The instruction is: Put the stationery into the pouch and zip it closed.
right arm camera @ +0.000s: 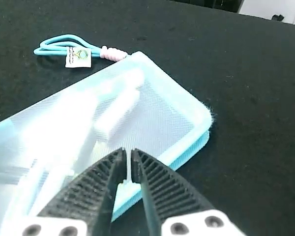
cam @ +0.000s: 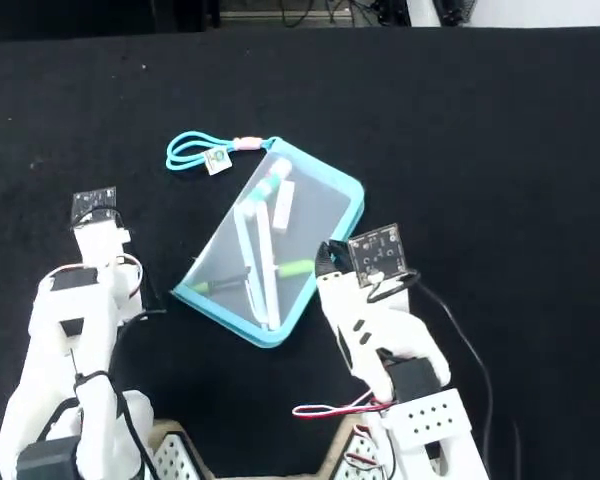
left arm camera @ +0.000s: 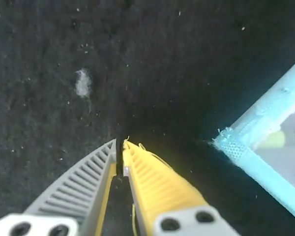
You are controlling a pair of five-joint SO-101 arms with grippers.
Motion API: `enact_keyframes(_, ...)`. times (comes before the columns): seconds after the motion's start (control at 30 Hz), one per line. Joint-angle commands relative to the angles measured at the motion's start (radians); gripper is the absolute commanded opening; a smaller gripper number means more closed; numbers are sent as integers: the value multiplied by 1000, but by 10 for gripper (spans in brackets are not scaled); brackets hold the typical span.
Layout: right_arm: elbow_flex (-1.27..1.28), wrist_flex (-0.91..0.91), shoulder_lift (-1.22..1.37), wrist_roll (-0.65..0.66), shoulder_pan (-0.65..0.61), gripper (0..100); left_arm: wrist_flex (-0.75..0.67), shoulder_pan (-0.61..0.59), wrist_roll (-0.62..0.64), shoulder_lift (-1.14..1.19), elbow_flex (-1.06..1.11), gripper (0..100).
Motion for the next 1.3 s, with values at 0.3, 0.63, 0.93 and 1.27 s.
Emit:
enact_keyframes(0.3, -61, 5, -22, 8, -6, 11, -91, 2, 3, -384, 208, 30)
enact_keyframes(0.63, -59, 5, -21, 6, -6, 11, 57, 2, 3, -934, 400, 29)
enact_keyframes(0.93, -59, 5, -18, 6, -6, 11, 198, 2, 3, -1275, 489, 29)
enact_keyframes(1.27, -59, 5, -19, 8, -6, 11, 172, 217, -12, -1252, 575, 33)
